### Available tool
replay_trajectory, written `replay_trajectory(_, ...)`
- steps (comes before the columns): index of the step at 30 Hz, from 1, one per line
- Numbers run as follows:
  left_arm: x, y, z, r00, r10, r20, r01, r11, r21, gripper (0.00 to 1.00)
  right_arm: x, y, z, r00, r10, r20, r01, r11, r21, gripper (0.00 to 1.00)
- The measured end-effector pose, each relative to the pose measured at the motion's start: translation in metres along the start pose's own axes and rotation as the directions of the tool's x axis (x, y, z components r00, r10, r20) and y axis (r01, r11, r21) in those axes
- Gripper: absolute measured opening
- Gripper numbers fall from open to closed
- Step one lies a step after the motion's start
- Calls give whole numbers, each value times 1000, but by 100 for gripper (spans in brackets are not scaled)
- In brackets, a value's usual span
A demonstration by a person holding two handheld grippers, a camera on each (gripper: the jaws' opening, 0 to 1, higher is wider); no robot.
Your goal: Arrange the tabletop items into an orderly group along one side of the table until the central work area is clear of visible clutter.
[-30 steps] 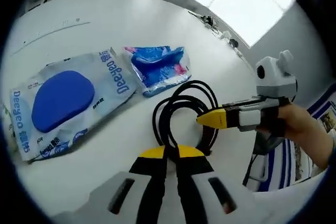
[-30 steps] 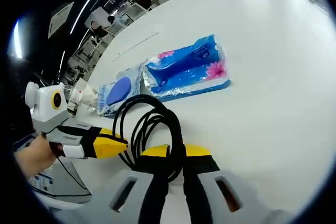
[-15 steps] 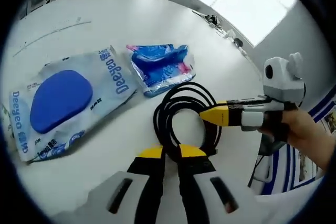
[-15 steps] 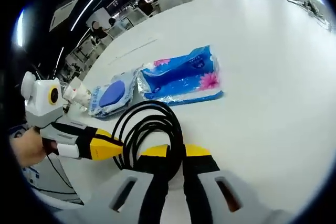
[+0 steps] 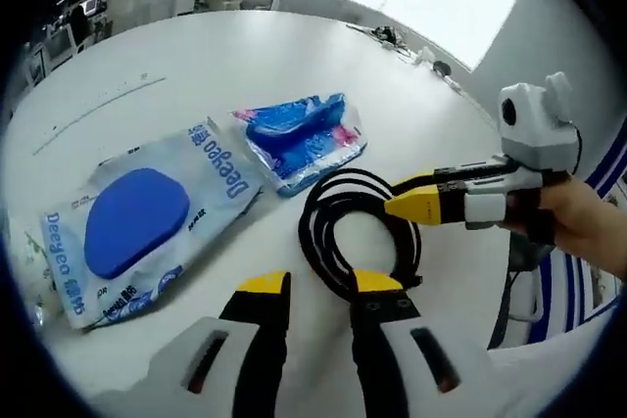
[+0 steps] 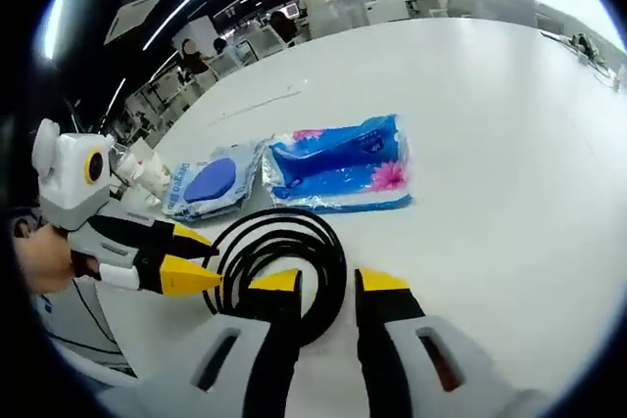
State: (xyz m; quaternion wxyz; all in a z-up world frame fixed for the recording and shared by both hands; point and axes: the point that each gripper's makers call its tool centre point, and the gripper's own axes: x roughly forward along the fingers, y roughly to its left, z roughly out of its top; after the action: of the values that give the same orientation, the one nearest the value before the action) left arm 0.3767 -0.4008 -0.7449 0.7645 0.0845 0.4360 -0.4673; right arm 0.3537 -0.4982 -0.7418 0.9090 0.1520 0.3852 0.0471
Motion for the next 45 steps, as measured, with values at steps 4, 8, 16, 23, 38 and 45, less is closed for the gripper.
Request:
replay_trajectory(4, -11, 2, 4, 999, -3, 41, 1, 999, 49, 41, 1, 0, 3, 999, 16, 27, -15, 999, -38, 36)
replay_trajectory(8, -21, 9, 7, 996, 17, 84, -25, 995, 96, 51, -8, -1, 3, 999, 29, 36, -27, 998, -60, 48)
replay_trajectory(16, -55, 24, 3, 985, 70, 155, -81, 994, 70, 65, -25, 7, 2, 997, 58, 46, -55, 996, -66, 69)
replay_trajectory(23, -83, 39, -4, 971, 108, 214, -108, 994, -12, 71, -38, 16, 0, 996, 73, 49, -69, 995, -78, 76)
replay_trajectory(38, -158, 71, -37, 920, 175, 352, -134, 981, -139, 95, -65, 37, -11, 992, 114, 56, -109, 991, -74, 80)
replay_trajectory(45, -191, 96, -65, 896, 255, 363, -184, 958, -218, 100, -72, 38, -20, 992, 121, 39, -119, 991, -62, 80)
